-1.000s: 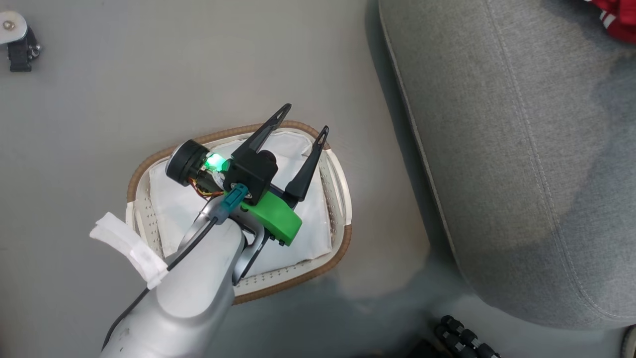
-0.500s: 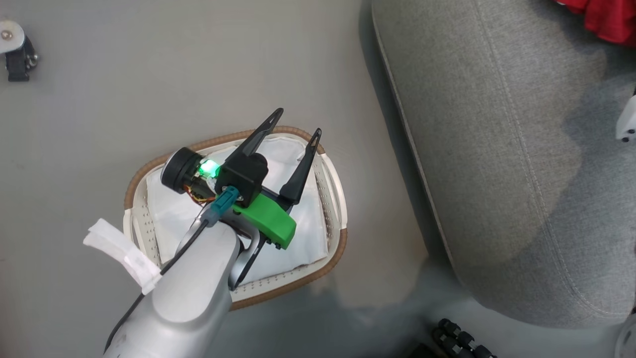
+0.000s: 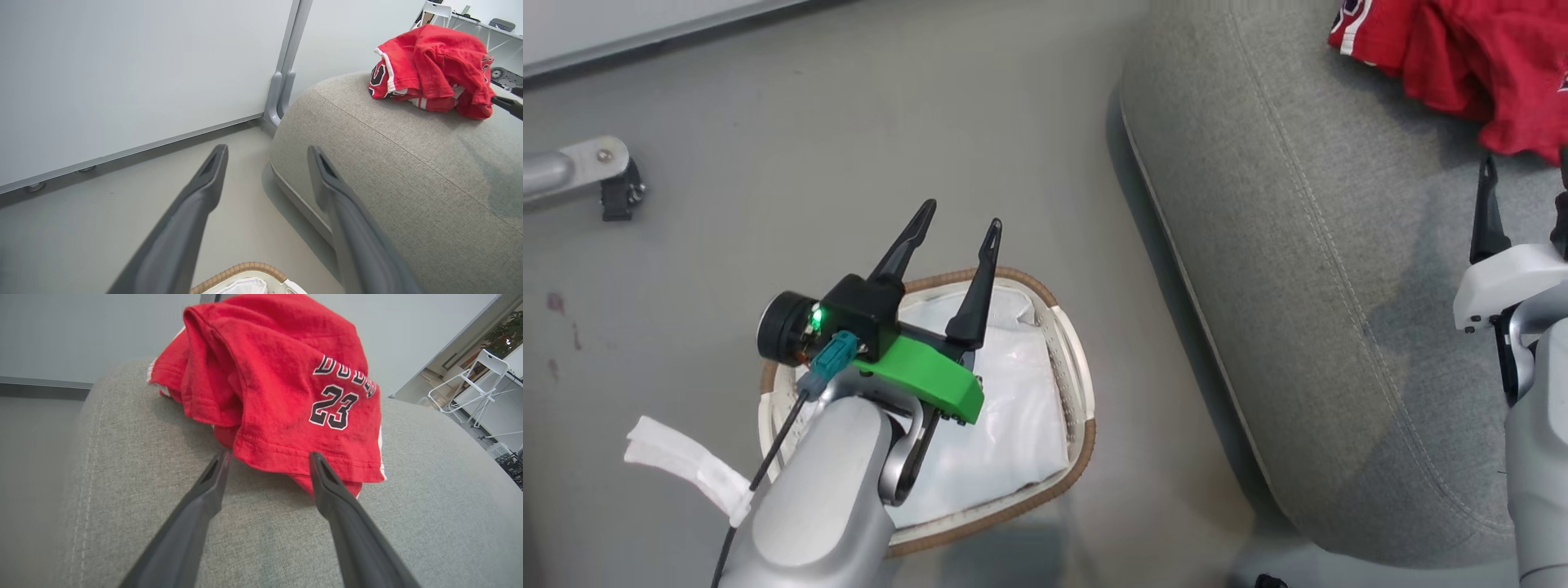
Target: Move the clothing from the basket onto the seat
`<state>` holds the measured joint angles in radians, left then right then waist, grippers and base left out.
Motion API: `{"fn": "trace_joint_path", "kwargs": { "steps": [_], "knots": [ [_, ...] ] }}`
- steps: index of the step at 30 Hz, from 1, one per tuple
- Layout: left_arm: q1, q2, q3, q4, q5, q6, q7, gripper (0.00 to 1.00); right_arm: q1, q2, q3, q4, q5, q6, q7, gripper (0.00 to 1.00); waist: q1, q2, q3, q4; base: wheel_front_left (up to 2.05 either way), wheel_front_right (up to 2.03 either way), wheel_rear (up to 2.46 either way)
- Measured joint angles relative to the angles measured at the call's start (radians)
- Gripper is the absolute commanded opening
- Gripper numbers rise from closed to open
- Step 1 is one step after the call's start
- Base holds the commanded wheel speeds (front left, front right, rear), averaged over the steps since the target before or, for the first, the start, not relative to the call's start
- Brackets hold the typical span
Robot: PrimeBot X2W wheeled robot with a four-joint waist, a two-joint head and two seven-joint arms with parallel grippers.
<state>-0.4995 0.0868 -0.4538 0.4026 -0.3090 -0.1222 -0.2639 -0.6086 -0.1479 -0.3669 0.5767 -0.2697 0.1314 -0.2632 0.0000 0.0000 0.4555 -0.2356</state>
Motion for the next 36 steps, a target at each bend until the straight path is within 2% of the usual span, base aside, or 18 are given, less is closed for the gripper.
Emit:
{"fn": "trace_joint_path", "kwargs": {
  "steps": [9, 20, 24, 29, 36],
  "knots": [
    [0.116, -0.025, 0.155, -0.013, -0.016, 0.022, 0.000, 1.00, 0.020, -0.006, 0.080, -0.048, 0.037, 0.000, 0.000, 1.00, 0.0000, 0.0000, -0.134, 0.054, 0.00, 0.00, 0.00],
    [0.236, -0.034, 0.289, -0.015, 0.003, 0.042, 0.000, 1.00, 0.138, 0.083, 0.155, -0.121, 0.106, 0.000, 0.000, 1.00, 0.0000, 0.0000, -0.272, 0.165, 0.00, 0.00, 0.00],
    [0.284, -0.035, 0.321, -0.016, 0.005, 0.040, 0.000, 1.00, 0.220, 0.097, 0.189, -0.146, 0.156, 0.000, 0.000, 1.00, 0.0000, 0.0000, -0.314, 0.203, 0.00, 0.00, 0.00],
    [0.348, -0.035, 0.355, -0.022, 0.003, 0.039, 0.000, 1.00, 0.314, 0.101, 0.262, -0.156, 0.276, 0.000, 0.000, 1.00, -0.0001, 0.0000, -0.361, 0.237, 0.00, 0.00, 0.00],
    [0.430, -0.036, 0.339, -0.040, -0.019, 0.043, 0.000, 1.00, 0.419, 0.099, 0.309, -0.188, 0.368, 0.000, 0.000, 1.00, -0.0001, 0.0000, -0.417, 0.260, 0.00, 0.00, 0.00]
  ]
}}
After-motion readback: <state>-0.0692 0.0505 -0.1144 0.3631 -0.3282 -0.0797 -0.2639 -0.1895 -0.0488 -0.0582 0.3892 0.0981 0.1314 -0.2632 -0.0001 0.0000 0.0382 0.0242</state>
